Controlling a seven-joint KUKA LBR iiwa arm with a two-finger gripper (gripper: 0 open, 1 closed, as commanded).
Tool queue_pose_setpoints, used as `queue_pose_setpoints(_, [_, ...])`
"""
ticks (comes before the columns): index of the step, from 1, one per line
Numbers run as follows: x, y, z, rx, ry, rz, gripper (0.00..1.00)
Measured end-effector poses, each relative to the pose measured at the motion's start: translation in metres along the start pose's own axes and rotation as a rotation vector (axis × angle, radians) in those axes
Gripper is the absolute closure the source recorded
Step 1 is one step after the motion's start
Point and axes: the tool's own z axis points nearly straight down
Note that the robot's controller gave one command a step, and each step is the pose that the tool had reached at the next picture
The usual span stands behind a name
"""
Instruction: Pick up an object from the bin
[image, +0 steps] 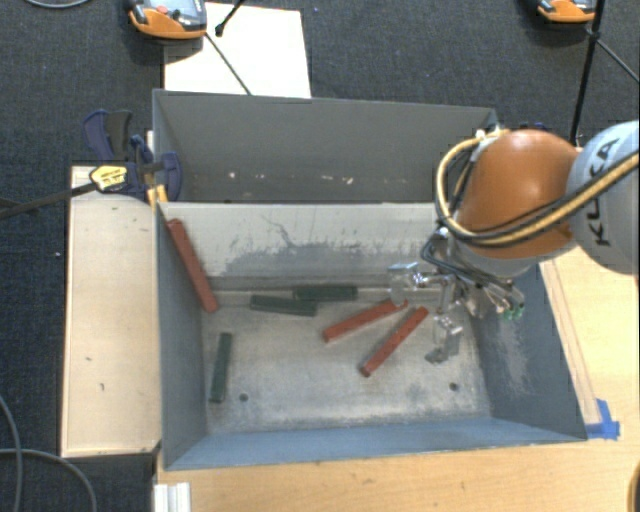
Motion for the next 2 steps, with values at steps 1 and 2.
queue_pose_setpoints(1, [-0.008, -0.003, 0.018, 0.001, -0.001, -0.248, 0.00])
queue_pose_setpoints(2, [-0.017, -0.015, 0.094, 0.003, -0.003, -0.511, 0.00])
